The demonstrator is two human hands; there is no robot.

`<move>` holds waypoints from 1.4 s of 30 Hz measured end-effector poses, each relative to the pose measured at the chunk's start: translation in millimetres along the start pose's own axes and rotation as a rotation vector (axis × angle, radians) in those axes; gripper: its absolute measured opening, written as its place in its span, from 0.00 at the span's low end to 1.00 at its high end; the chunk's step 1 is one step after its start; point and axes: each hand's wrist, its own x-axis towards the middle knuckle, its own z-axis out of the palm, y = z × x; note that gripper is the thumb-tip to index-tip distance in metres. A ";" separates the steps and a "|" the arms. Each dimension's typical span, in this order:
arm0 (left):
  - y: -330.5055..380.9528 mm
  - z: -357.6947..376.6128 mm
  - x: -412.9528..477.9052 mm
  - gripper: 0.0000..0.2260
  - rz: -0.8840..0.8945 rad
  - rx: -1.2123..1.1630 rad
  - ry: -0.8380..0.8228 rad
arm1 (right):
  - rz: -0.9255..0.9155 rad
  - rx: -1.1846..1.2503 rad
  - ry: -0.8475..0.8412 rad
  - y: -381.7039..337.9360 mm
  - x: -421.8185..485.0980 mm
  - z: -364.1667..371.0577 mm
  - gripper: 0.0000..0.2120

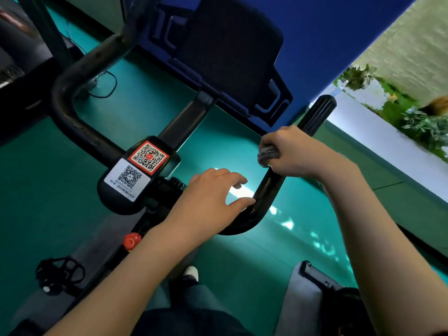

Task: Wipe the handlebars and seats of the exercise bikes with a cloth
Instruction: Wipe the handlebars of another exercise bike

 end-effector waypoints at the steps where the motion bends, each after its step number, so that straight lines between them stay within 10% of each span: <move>1: -0.9 -1.7 0.0 0.17 0.005 -0.003 -0.015 | 0.005 -0.005 -0.032 -3.2 0.0 -2.1 0.07; 9: -10.9 -12.6 -2.4 0.17 0.051 0.004 -0.111 | 0.024 0.074 -0.240 -18.3 -4.6 -5.6 0.06; 26: -10.9 -14.5 -10.7 0.18 0.127 0.116 -0.215 | 0.262 0.584 0.801 -31.9 -68.7 87.0 0.14; 37: -4.5 -10.3 -11.3 0.17 0.156 0.088 -0.209 | 0.386 1.110 1.269 -54.0 -72.7 126.6 0.12; 42: -4.0 -8.9 -11.6 0.16 0.167 0.092 -0.198 | 0.437 1.151 1.217 -75.3 -76.2 145.5 0.10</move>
